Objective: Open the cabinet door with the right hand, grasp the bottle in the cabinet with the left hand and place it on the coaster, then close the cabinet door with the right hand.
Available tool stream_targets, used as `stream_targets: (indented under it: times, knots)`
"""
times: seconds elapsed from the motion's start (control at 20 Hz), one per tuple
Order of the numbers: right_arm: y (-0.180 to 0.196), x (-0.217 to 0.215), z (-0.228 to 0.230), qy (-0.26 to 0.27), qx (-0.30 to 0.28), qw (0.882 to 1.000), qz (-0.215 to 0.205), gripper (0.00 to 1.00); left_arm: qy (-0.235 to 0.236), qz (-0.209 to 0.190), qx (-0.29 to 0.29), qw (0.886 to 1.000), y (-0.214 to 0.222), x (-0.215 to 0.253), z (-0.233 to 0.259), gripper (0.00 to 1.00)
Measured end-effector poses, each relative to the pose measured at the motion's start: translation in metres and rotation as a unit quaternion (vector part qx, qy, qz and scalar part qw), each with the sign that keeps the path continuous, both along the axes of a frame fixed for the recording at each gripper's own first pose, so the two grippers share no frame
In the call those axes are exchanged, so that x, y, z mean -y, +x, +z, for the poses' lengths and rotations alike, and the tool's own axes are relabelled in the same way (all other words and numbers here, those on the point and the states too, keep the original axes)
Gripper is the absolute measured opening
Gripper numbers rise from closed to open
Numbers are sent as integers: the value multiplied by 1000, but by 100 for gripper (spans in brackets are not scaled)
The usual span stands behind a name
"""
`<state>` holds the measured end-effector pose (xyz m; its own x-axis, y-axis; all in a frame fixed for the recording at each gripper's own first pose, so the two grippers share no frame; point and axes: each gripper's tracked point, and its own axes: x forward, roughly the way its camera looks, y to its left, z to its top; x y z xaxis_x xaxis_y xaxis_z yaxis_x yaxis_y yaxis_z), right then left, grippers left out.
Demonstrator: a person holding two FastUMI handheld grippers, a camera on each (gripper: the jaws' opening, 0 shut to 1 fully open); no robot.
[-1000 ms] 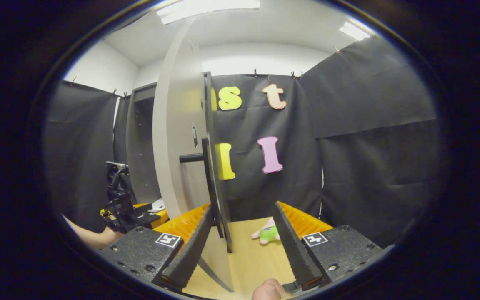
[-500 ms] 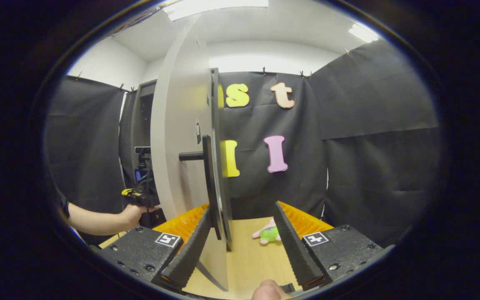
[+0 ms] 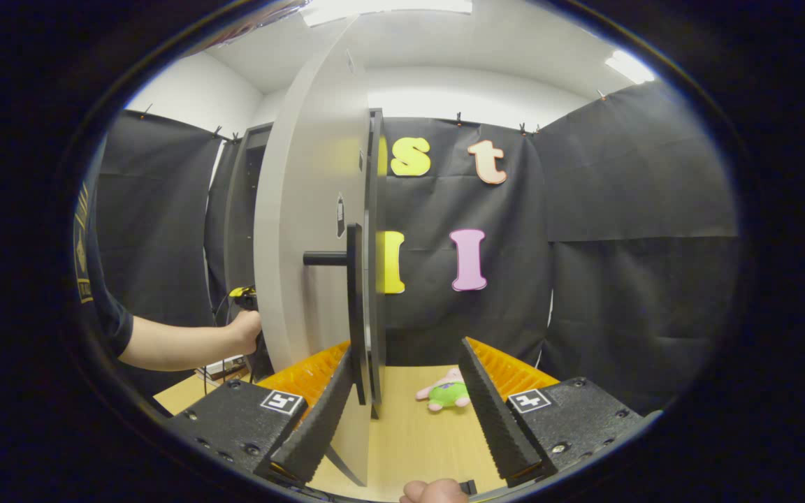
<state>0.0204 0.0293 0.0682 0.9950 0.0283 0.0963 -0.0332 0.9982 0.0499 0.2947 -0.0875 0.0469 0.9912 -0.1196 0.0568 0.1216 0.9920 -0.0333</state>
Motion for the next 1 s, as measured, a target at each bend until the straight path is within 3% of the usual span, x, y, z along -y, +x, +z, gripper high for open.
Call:
stream_targets:
  times: [0.3,0.65,0.7,0.75,0.8,1.0]
  knots:
    - [-1,-1,0,-3,-2,1000,2,89,-23,11,-19,999,35,-8,2,96]
    - [-3,-1,0,-4,-7,1000,3,88,26,4,0,1000,44,3,4,95]
    - [-3,-1,0,-5,-7,1000,3,88,29,3,0,1000,47,3,4,89]
    - [-3,-1,0,-5,-8,1000,4,88,34,3,1,999,46,4,4,74]
    - [-3,-1,0,-5,-9,1000,4,88,43,5,3,999,44,3,5,79]
    - [-2,-2,0,1,-12,1000,10,88,66,-4,16,998,22,8,12,75]
